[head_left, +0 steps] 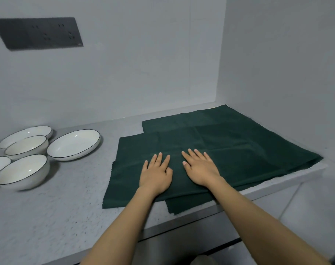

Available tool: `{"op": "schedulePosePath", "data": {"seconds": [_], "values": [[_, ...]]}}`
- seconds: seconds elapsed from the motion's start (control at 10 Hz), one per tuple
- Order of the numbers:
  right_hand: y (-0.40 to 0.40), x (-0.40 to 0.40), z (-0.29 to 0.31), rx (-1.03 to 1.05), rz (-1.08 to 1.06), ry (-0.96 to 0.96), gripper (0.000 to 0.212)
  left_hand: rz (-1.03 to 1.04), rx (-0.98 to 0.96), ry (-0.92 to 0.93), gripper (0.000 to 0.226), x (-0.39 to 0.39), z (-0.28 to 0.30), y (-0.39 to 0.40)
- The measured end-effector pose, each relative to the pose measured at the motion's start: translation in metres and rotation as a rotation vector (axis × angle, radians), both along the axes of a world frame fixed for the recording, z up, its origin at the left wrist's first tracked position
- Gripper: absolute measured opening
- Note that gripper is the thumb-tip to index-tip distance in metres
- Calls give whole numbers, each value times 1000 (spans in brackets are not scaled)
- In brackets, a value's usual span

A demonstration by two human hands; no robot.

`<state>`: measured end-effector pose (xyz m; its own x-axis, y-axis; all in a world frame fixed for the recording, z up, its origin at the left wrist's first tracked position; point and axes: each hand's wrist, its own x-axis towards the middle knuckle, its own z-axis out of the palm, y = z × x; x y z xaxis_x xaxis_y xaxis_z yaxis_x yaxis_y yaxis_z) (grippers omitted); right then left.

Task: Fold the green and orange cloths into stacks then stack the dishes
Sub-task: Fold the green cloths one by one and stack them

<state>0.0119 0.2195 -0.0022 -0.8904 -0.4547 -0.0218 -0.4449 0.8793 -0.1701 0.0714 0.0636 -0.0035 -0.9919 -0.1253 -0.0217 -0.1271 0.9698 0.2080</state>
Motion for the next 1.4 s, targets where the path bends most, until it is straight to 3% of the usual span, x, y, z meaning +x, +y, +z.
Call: {"op": "schedulePosePath", "data": {"seconds": [0.3,0.6,0.7,0.9,1.0,1.2,1.4], "values": [[-4,1,-2,0,-1,0,51,111,-60,-57,54,19,-2,-64],[-6,-6,5,-83,-7,50,50,177,11,-6,55,9,8,-62],[-8,-35,17,-168,-52,173,43,179,41,112,47,-19,17,-59],[-19,-99,19,-206,-66,206,38,158,219,305,34,-81,24,-57],[-27,-136,22,-190,-27,224,39,151,218,339,35,-117,24,-65],[-40,-188,12,-143,-39,114,44,122,138,209,45,-168,10,-87],[-38,-201,13,-215,-31,133,27,113,172,287,29,-180,10,-98]]}}
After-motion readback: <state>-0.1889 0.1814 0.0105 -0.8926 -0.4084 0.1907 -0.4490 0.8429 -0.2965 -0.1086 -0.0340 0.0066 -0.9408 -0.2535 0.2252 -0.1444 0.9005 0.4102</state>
